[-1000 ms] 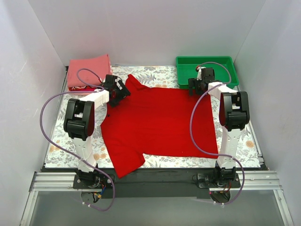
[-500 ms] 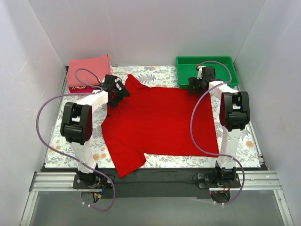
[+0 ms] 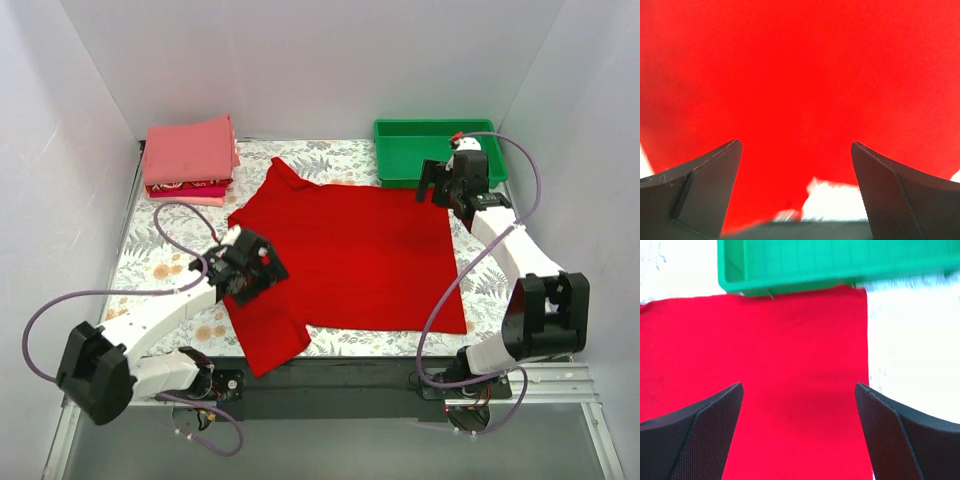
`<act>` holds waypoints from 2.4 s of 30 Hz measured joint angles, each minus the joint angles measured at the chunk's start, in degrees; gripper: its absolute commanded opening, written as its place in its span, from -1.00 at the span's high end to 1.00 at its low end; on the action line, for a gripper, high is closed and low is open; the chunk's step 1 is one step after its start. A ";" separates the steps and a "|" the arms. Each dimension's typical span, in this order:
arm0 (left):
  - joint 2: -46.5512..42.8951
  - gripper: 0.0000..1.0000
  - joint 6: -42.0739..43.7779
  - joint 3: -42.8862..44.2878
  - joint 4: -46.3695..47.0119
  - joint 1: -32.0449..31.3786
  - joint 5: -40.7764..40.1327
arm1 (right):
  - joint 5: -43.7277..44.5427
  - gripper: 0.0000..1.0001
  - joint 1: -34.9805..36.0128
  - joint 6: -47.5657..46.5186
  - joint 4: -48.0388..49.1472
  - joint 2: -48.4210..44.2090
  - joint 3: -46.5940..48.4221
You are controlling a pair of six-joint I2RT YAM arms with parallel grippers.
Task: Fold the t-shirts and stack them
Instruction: Flatten the tshirt out, then fold the tshirt
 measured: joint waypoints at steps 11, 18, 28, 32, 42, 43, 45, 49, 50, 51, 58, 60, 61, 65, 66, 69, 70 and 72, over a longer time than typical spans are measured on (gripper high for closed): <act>-6.36 -0.41 -13.79 -7.10 -23.91 -30.05 1.22 | -0.66 -0.97 -0.07 6.23 -1.03 -10.27 -14.38; -1.79 -0.33 -15.02 -8.76 -25.68 -35.45 2.71 | -2.19 -0.97 -0.07 8.31 -1.79 -19.08 -21.38; -2.69 0.01 -15.02 -14.19 -22.40 -35.58 3.10 | -4.96 -0.97 -0.07 10.34 -9.31 -31.69 -29.57; -2.84 0.27 -14.45 -14.40 -23.47 -35.58 3.13 | -5.81 -0.97 -0.07 10.40 -14.14 -36.48 -31.12; -3.48 0.35 -14.10 -14.53 -24.76 -35.58 2.78 | -9.64 -0.97 -0.07 10.86 -24.41 -40.35 -34.80; -3.48 0.34 -14.08 -14.47 -24.74 -35.58 2.80 | -9.66 -0.97 -0.07 10.84 -24.68 -40.26 -34.80; -3.41 0.31 -14.27 -14.01 -24.55 -35.58 3.02 | -9.64 -0.97 -0.07 10.75 -25.03 -39.80 -34.77; -4.07 0.27 -14.99 -10.95 -20.70 -35.58 4.28 | -9.38 -0.97 -0.07 10.29 -25.81 -38.84 -34.69; -4.39 0.26 -15.15 -10.12 -20.17 -35.58 4.46 | -9.29 -0.97 -0.07 10.21 -25.88 -38.82 -34.67; -4.55 0.26 -15.19 -9.55 -19.93 -35.58 4.57 | -9.14 -0.97 -0.07 10.10 -25.97 -38.84 -34.51; -1.70 0.21 -15.52 -8.92 -20.68 -35.58 5.16 | -7.85 -0.97 -0.07 9.11 -26.03 -38.84 -34.18; -1.18 0.16 -15.61 -9.57 -21.00 -35.58 5.29 | -7.89 -0.97 -0.07 9.05 -26.03 -38.84 -34.18; -1.05 0.15 -15.65 -10.03 -21.07 -35.58 5.38 | -7.91 -0.97 -0.07 9.03 -26.03 -38.86 -34.21; -0.70 0.14 -15.67 -12.68 -20.37 -35.58 5.86 | -8.13 -0.97 -0.07 9.16 -26.45 -39.93 -34.21; -0.42 0.14 -15.67 -13.22 -20.17 -35.58 5.92 | -8.13 -0.97 -0.07 9.20 -26.73 -40.50 -34.23; 0.50 0.17 -15.67 -14.10 -19.37 -35.56 6.36 | -8.46 -0.97 -0.07 9.81 -27.52 -42.29 -34.27; 0.50 0.20 -15.72 -14.12 -19.23 -35.56 6.36 | -8.81 -0.97 -0.07 10.32 -27.52 -42.80 -34.34; 0.48 0.33 -15.65 -14.25 -18.53 -35.56 6.60 | -9.73 -0.97 -0.07 11.13 -27.63 -43.50 -34.62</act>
